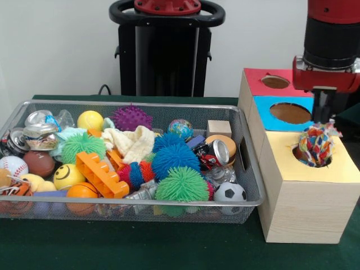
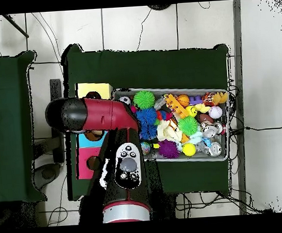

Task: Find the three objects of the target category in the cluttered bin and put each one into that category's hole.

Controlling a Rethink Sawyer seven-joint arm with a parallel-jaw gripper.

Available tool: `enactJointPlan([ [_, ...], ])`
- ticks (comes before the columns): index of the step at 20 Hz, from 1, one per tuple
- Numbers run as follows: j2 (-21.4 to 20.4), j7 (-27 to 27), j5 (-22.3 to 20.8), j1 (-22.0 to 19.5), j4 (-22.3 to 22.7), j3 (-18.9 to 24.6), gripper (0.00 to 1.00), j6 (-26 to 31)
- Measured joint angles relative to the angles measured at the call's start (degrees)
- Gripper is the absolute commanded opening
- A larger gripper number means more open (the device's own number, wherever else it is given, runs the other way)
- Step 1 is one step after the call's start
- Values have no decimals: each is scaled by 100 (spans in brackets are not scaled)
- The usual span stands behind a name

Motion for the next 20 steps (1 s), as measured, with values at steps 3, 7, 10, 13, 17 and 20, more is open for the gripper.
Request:
enactJointPlan([
  [3, -91, 0, 57, -52, 19, 111, 0, -233],
  [7, -203, 0, 118, -128, 19, 270, 0, -505],
  [10, -209, 0, 118, -143, 8, 317, 0, -810],
  [13, -170, 0, 104, -103, -38, 274, 0, -1057],
  [17, 26, 0, 5, 104, -297, 38, 0, -1197],
  [20, 138, 0, -15, 214, -416, -110, 0, -1031],
])
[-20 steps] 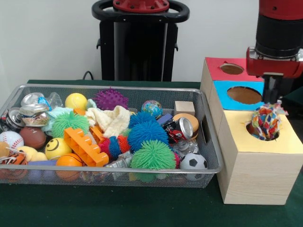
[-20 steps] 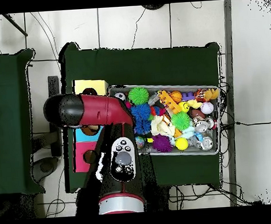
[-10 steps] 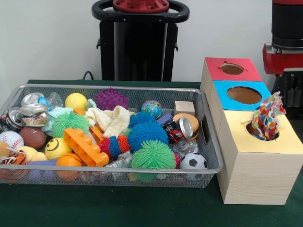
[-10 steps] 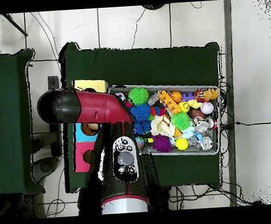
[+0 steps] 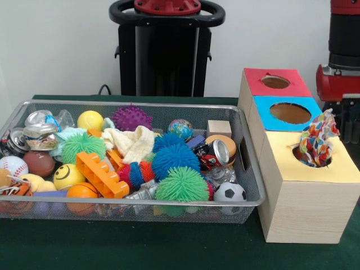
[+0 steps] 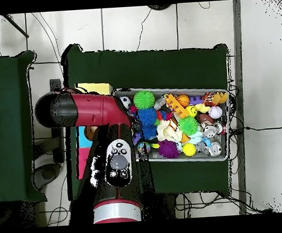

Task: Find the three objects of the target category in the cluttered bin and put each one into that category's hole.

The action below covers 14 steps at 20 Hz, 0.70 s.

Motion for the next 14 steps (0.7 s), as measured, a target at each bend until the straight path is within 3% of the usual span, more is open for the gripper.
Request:
enactJointPlan([
  [9, -51, 0, -13, 214, -41, -316, 0, 1134],
  [14, -207, 0, -20, 232, -61, -361, 0, 1381],
])
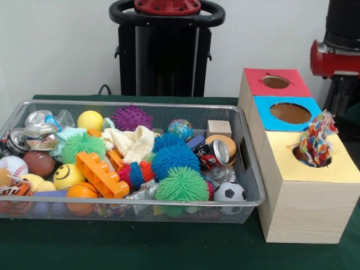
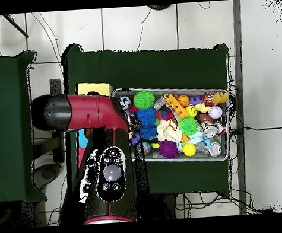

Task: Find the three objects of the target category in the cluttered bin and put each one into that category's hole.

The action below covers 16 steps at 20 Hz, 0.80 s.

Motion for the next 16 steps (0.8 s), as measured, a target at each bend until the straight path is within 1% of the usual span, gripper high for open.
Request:
enactJointPlan([
  [5, -187, 0, 1, 0, -47, -2, 0, 11],
  [16, -287, 0, 1, -1, -46, -2, 0, 12],
])
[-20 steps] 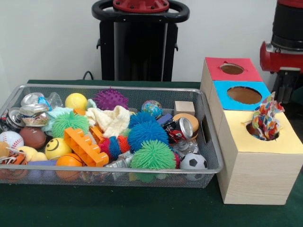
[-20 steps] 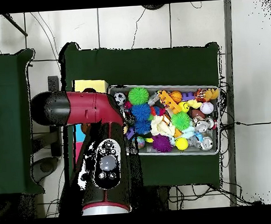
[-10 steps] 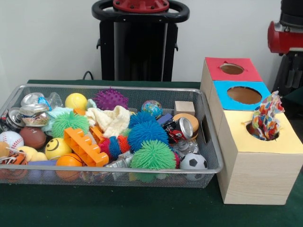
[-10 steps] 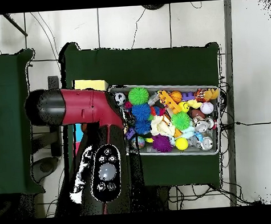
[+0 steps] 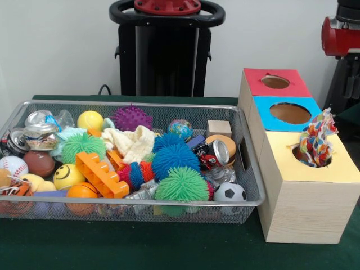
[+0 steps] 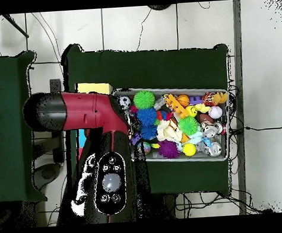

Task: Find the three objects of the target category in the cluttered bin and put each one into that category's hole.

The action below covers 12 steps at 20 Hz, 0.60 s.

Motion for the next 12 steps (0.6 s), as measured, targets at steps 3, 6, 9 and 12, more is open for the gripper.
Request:
enactJointPlan([
  [3, 1, 0, 0, 0, -1, 0, 0, -1],
  [6, 28, 0, -8, 21, -11, -34, 0, 0],
  [9, 65, 0, -72, 58, -35, -116, 0, -1],
  [12, 123, 0, -166, 87, -55, -219, 0, 0],
])
